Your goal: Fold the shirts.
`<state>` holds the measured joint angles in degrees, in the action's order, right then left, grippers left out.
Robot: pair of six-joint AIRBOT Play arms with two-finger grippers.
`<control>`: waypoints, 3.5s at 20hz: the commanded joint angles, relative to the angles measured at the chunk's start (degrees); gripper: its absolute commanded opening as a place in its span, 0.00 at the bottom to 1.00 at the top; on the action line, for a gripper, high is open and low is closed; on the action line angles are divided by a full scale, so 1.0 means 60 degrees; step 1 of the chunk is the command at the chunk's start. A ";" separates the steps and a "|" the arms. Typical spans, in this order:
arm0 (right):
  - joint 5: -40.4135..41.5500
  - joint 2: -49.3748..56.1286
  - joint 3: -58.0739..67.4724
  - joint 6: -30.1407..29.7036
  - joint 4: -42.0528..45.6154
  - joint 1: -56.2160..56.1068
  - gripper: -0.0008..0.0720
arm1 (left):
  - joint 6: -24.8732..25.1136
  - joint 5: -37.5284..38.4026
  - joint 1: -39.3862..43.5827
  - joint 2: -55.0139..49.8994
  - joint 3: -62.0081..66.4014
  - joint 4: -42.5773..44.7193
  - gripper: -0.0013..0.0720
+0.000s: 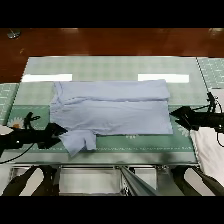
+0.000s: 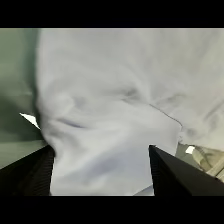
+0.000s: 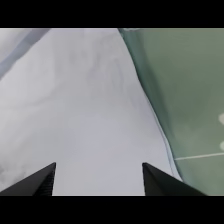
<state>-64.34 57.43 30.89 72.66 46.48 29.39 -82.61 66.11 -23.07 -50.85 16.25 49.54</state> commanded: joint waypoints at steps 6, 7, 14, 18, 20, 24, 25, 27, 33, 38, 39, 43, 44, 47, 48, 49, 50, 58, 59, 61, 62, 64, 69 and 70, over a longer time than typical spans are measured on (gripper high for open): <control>-0.1104 -0.0015 -0.0062 0.2204 0.3432 0.1213 0.86 | -0.0025 -0.1173 0.1687 -0.0076 -0.0353 -0.0517 0.05; -0.1432 -0.0015 -0.0357 0.2215 0.3435 0.1213 0.86 | -0.0029 -0.1118 0.1683 -0.0076 -0.0277 -0.0517 0.05; -0.0998 0.0510 -0.0958 0.1705 0.2386 0.0357 0.86 | 0.0153 -0.1078 0.1687 -0.0076 -0.0251 -0.0517 0.05; -0.0226 0.2033 -0.0441 0.1005 0.0980 -0.0273 0.86 | 0.0153 -0.1056 0.1687 -0.0076 -0.0251 -0.0514 0.05; -0.0211 0.2484 0.0120 0.0827 0.0546 -0.0590 0.84 | 0.0149 -0.1049 0.1687 -0.0076 -0.0248 -0.0517 0.05; -0.0419 0.2554 0.1038 0.0546 0.0579 -0.0871 0.04 | 0.0153 -0.0994 0.1657 -0.0076 -0.0204 -0.0525 0.05; -0.0641 0.2554 0.1268 0.0463 0.0579 -0.0867 0.04 | 0.0204 -0.0925 0.1592 -0.0076 -0.0080 -0.0510 0.05; -0.1005 0.2554 0.1967 0.0426 0.0867 -0.0860 0.04 | 0.0433 -0.0914 0.1053 -0.0076 0.0463 -0.0514 0.05; -0.0943 0.3497 0.4036 0.0557 0.0543 -0.1435 0.04 | 0.0437 -0.1494 0.0663 -0.0943 0.2827 -0.0627 0.05; -0.0240 0.5421 0.6298 0.1031 0.0557 -0.2379 0.04 | 0.0412 -0.1883 0.1443 -0.3938 0.5515 -0.0688 0.05; -0.0233 0.5825 0.6757 0.1166 0.0546 -0.2426 0.04 | 0.0401 -0.1883 0.1541 -0.4572 0.6116 -0.0696 0.05; -0.0248 0.7173 0.8404 0.1523 0.0561 -0.2466 0.04 | 0.0146 -0.1734 0.1723 -0.6870 0.8542 -0.0790 0.05; -0.0404 0.7471 0.8808 0.1588 0.0561 -0.2466 0.04 | 0.0142 -0.1708 0.1734 -0.7271 0.9041 -0.0812 0.05; -0.0674 0.8244 0.9708 0.1778 0.0568 -0.2535 0.04 | 0.0142 -0.1330 0.1767 -0.8306 1.0371 -0.0838 0.05; -0.0648 0.8459 0.9894 0.1869 0.0532 -0.2535 0.04 | 0.0146 -0.1257 0.1767 -0.8535 1.0633 -0.0838 0.05; -0.0619 0.8655 1.0032 0.1902 0.0441 -0.2535 0.04 | 0.0146 -0.1213 0.1767 -0.8699 1.0790 -0.0838 0.05; -0.0543 0.8779 1.0076 0.1894 0.0321 -0.2535 0.04 | 0.0149 -0.1188 0.1767 -0.8779 1.0819 -0.0838 0.07; -0.2514 0.8517 1.0728 0.1858 0.1351 -0.1173 0.86 | -0.0794 0.1559 -0.0011 -0.7836 1.1894 0.2940 0.98; -0.2557 0.8546 1.0528 0.1865 0.1344 -0.1060 0.86 | -0.1096 0.1351 -0.0226 -0.7464 1.1613 0.3311 0.98; -0.2412 0.8615 1.0032 0.1854 0.1308 -0.1082 0.86 | -0.0867 0.0466 -0.0280 -0.6466 1.0520 0.3136 0.98; -0.2422 0.8725 0.9923 0.1858 0.1308 -0.1191 0.86 | -0.0554 -0.0109 -0.0106 -0.5854 0.9821 0.2900 0.98; -0.2499 0.8987 0.9905 0.1865 0.1184 -0.1494 0.86 | -0.0069 -0.1078 0.0368 -0.4732 0.8568 0.2339 0.98; -0.2444 0.9388 0.9908 0.1716 0.0310 -0.2630 0.86 | -0.0022 -0.2004 0.1938 -0.3697 0.7402 0.1883 0.98; -0.2379 0.9384 0.9919 0.1719 0.0255 -0.2874 0.84 | -0.0025 -0.2259 0.2167 -0.3767 0.7406 0.1821 0.98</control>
<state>-79.35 112.75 90.56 83.40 49.39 15.68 -83.31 57.36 -14.31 -75.48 63.33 61.58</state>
